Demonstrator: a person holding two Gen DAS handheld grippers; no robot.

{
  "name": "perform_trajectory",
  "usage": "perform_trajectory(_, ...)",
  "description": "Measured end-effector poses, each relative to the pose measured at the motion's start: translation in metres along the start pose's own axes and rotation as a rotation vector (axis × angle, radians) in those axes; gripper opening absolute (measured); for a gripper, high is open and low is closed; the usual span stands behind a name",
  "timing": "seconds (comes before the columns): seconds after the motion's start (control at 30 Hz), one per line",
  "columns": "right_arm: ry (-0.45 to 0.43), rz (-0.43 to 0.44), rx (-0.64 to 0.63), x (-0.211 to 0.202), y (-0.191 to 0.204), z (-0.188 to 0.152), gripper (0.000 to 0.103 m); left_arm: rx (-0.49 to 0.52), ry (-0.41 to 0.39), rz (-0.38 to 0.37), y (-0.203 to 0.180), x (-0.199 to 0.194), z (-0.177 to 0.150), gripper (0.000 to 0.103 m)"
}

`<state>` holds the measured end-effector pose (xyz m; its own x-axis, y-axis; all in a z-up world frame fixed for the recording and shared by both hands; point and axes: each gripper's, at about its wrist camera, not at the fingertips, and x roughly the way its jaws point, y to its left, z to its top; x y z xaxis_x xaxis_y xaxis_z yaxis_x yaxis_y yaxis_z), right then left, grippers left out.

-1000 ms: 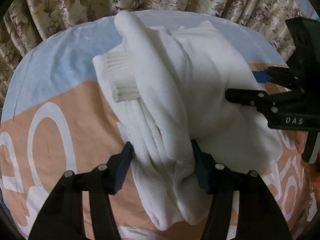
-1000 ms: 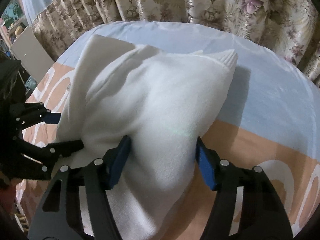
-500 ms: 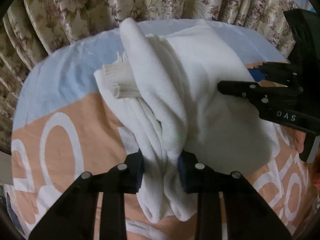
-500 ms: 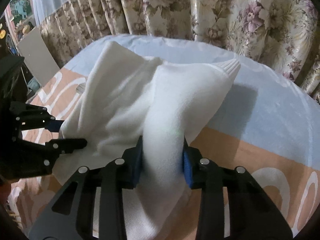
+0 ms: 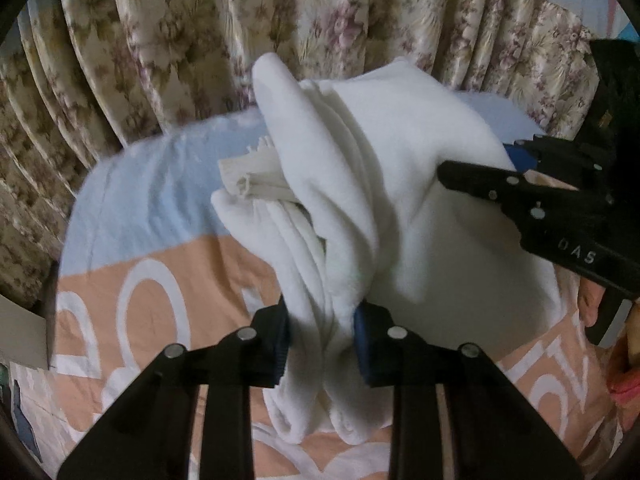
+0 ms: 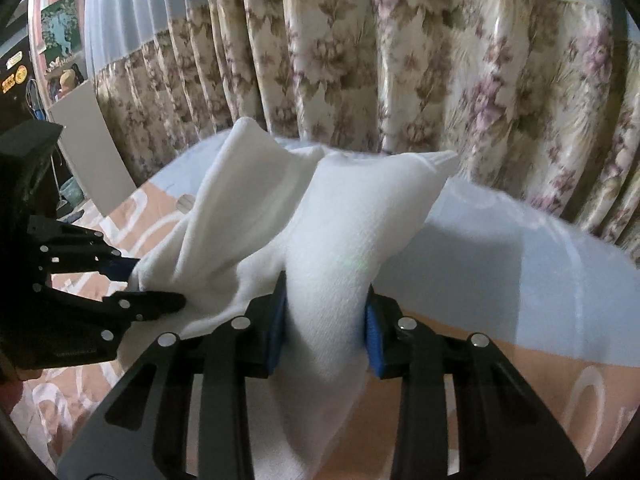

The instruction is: Fold small clothes

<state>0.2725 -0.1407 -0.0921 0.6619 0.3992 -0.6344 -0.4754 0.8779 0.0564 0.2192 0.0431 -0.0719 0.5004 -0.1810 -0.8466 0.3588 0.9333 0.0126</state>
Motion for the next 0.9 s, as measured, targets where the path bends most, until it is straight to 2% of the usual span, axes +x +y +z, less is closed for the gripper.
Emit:
perform_trajectory(0.17, -0.041, -0.023, -0.02, -0.046, -0.009, -0.002, 0.033, 0.04, -0.047, 0.027, -0.036, -0.034, 0.004, 0.028)
perform_trajectory(0.33, -0.014, -0.045, -0.035, -0.072, -0.019, -0.032, 0.034, 0.046, -0.054, 0.024, -0.076, -0.045, -0.012, 0.028)
perform_trajectory(0.67, 0.118, -0.031, 0.009, -0.08, -0.029, -0.128, 0.034, -0.008, 0.063, -0.005, -0.141, -0.008, -0.078, 0.028)
perform_trajectory(0.8, 0.166, -0.016, 0.06, -0.068, -0.034, -0.163, 0.035, 0.012, 0.089, 0.01, -0.148, 0.007, -0.095, 0.029)
perform_trajectory(0.9, 0.174, 0.009, 0.121, -0.061, -0.045, -0.172, 0.041, -0.025, 0.099, -0.017, -0.141, 0.016, -0.102, 0.033)
